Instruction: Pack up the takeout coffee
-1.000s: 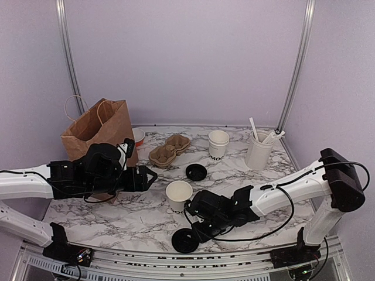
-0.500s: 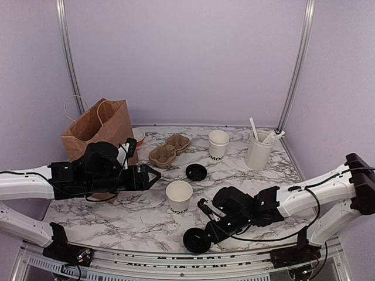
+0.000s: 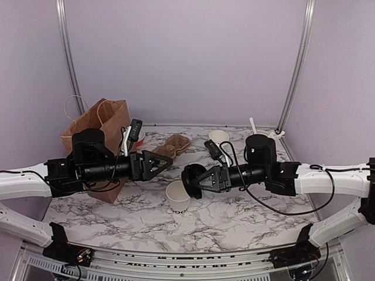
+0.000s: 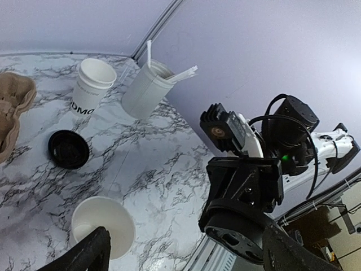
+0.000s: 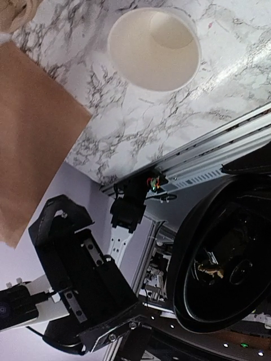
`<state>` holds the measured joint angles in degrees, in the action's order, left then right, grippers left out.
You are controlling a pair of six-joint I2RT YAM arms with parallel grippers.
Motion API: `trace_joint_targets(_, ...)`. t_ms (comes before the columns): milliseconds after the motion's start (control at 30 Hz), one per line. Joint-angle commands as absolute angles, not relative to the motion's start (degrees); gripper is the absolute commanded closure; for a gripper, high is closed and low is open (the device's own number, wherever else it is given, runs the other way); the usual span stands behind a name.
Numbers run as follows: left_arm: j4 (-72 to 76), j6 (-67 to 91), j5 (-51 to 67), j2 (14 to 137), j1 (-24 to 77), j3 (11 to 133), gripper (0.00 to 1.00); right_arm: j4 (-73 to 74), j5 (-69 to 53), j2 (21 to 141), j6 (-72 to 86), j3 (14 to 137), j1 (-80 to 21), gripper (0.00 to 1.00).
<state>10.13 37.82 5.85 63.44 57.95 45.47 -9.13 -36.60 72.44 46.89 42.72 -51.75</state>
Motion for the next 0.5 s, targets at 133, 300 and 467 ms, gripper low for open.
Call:
trace_joint_targets(133,19.67,29.43,14.41,62.65,57.57,51.67,0.04,-35.28,-50.45,79.93,58.5,50.93,-49.06,0.92)
trace_joint_targets(300,20.74,27.28,16.65,62.58,57.56,53.44,0.04,-45.12,-51.04,83.6,64.88,52.07,-49.07,0.91)
trace_joint_targets(467,20.67,28.0,16.78,63.55,57.57,53.87,0.04,-46.11,-49.17,84.37,65.3,53.04,-49.12,0.91)
